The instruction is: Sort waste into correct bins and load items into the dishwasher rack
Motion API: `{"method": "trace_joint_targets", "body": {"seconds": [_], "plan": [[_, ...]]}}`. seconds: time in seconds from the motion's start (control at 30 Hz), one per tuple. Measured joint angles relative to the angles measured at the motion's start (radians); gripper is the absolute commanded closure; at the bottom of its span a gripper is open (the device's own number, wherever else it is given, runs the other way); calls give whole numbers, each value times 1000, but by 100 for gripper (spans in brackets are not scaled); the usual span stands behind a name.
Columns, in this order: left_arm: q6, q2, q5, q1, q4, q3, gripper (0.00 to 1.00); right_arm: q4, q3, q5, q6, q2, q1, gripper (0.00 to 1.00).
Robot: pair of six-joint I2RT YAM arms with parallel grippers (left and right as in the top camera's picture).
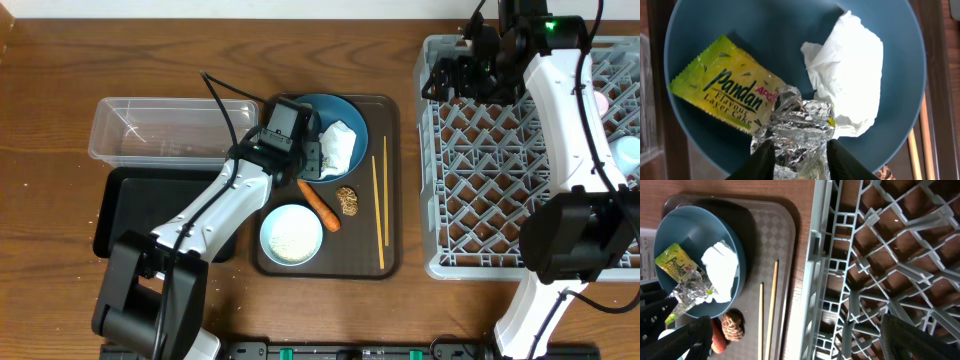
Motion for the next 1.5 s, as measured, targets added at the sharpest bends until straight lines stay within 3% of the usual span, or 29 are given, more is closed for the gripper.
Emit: {"method": "trace_joint_targets", "body": {"seconds": [0.1,0.13,0.17,0.2,0.23,0.53,0.87,1.0,1.23,1.27,1.33,1.5], "plan": [[0,0,0,0,-16,0,71,-3,0,0,0,0,-2,1],[0,0,0,0,-21,0,64,-5,0,0,0,0,-3,1],[1,0,0,0,-24,0,47,-6,0,0,0,0,-4,1],[2,0,0,0,-28,0,39,-6,0,1,0,0,-4,1],[-1,0,0,0,-34,0,38,-7,0,3,0,0,-5,1],[-2,0,7,0,-76,0,39,-11,0,4,0,0,-5,1],[-2,0,41,0,-93,0,65,-11,0,7,0,0,-10,1],[-1,0,47,0,-110,0,68,-11,0,7,0,0,-11,1],[-1,0,49,0,-159,0,68,-13,0,7,0,0,-11,1],[-1,0,49,0,-165,0,66,-14,0,7,0,0,-11,1],[5,0,48,0,-171,0,50,-16,0,7,0,0,-11,1],[-2,0,49,0,-183,0,47,-16,0,8,0,0,-11,1]]}}
